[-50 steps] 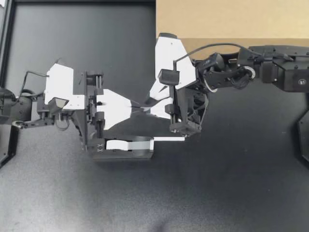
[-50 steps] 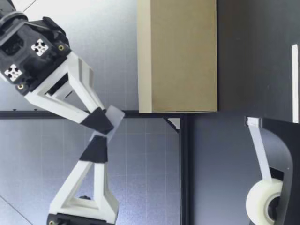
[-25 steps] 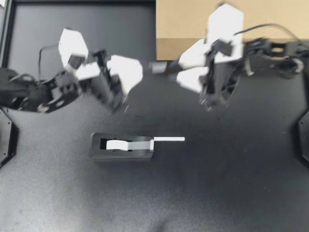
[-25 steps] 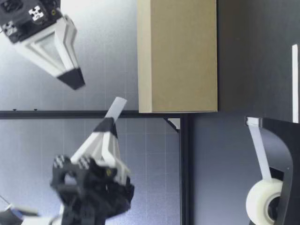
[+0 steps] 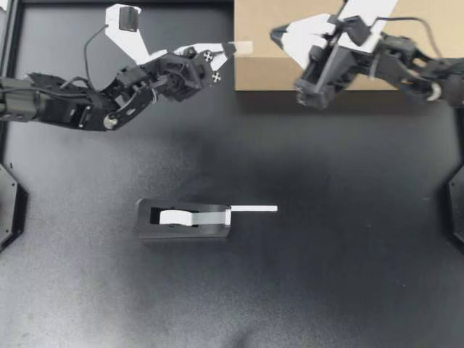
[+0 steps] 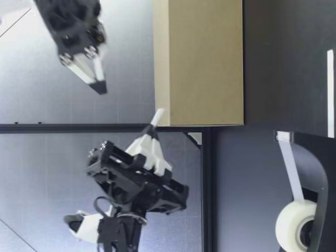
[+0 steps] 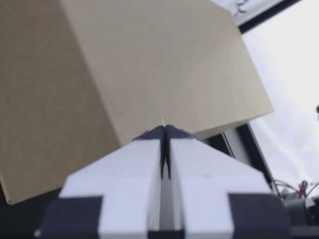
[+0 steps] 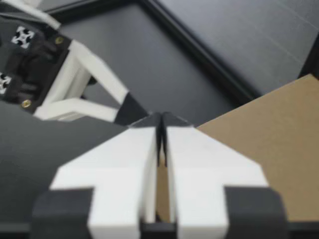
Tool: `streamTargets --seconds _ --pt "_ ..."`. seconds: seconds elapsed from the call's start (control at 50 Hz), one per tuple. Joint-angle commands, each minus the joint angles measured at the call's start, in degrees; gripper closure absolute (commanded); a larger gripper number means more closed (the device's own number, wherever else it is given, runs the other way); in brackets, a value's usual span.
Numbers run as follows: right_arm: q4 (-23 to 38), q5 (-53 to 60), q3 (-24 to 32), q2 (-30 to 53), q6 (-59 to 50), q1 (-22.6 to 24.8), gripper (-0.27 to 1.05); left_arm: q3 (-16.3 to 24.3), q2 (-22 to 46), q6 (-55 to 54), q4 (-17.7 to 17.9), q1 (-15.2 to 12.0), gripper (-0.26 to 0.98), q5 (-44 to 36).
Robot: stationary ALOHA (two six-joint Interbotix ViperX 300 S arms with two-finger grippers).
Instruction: Cut a small piece of tape from the tape dispenser then place it on the cardboard box's edge.
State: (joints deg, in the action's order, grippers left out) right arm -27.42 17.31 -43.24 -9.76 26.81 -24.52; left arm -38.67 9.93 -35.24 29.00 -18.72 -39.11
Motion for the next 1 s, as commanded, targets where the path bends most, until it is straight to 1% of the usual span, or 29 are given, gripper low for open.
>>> streamTargets --seconds 0.0,0.1,0.48,0.98 --pt "0.53 1.58 2.37 1.85 0.09 -0.53 0.86 1.23 -0.26 -0.44 -0.26 -0.44 0.83 -0.62" --pt "1.67 1.49 3.87 4.66 0.09 -0.7 0.9 1.05 -0.09 -0.62 -0.18 -0.7 0.83 -0.7" --pt "2.46 -1.41 8.09 12.39 0.09 -1.41 0.9 0.44 0.7 -0.62 0.09 -1.32 0.83 -0.18" --pt "2.46 -3.34 8.79 16.0 0.0 -3.43 0.9 -0.09 1.41 -0.7 1.23 -1.41 0.83 -0.18"
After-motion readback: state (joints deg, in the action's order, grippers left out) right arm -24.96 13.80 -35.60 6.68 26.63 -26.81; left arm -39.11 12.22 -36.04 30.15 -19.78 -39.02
